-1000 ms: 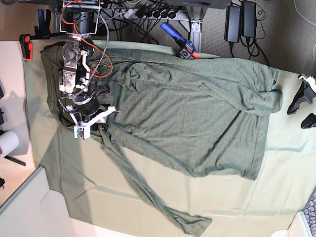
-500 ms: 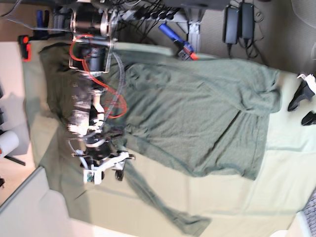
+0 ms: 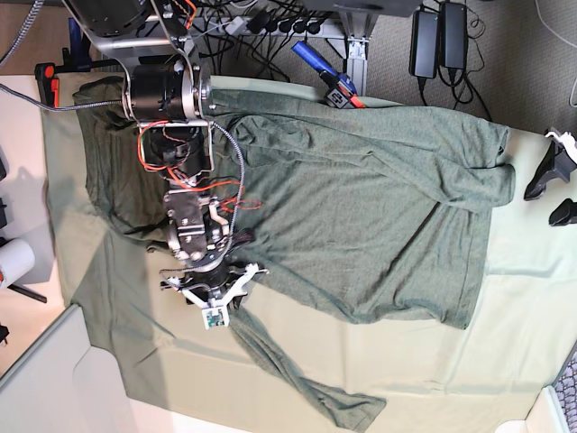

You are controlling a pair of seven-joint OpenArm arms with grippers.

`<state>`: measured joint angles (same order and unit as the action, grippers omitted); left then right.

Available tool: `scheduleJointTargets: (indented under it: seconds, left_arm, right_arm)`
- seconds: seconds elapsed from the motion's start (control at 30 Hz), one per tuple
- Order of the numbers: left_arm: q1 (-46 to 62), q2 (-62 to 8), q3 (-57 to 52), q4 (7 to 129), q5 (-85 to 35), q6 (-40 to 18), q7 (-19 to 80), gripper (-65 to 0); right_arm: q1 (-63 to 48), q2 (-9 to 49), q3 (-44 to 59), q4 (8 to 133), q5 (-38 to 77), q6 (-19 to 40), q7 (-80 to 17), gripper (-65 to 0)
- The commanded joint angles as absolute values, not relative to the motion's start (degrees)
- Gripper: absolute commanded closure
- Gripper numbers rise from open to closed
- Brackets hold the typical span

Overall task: Fold the T-shirt properly
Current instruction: 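Drag the grasped sleeve with the right gripper across the shirt body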

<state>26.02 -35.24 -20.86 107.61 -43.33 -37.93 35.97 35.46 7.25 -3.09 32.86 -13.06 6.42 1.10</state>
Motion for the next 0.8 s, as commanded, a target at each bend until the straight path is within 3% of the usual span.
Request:
scheduleJointTargets:
  seconds: [0.0,0.03,0.23,0.4,0.53,0.77]
  left_arm:
    - [25.7,-36.2,-21.4,108.4,-44.3,-37.7,34.7,-41.6]
    - [25.7,-36.2,-21.4,108.4,-44.3,-37.7,34.7,-41.6]
    - [25.7,-36.2,-21.4,108.4,-44.3,-37.7,34.6,-41.6]
    - [25.7,-36.2,-21.4,108.4,-44.3,-37.6,34.5,-41.6]
    - [25.7,-36.4,-21.4,108.1,-42.8,-33.3,33.5,-41.6]
    - [22.0,-36.4,-21.4,106.2,-42.2,-32.6,32.6,-41.6]
  right_arm:
    - [37.3,7.4,-3.0,34.3,-13.1,6.2,1.9,-4.2]
    - [37.3,7.3,-3.0,34.6,-13.1,6.2,1.9,0.0]
    - [35.5,5.4,-3.2,41.1,-13.1,8.4,-0.7,0.0]
    - [28.3,4.9,-6.3,55.4,-8.9,11.4,-5.7,0.0]
    - [21.5,5.0,-10.0,67.5,-8.5,11.4,-11.2,0.0]
    - [9.9,8.8,-15.2,84.5,-7.7,11.4,-14.0,0.0]
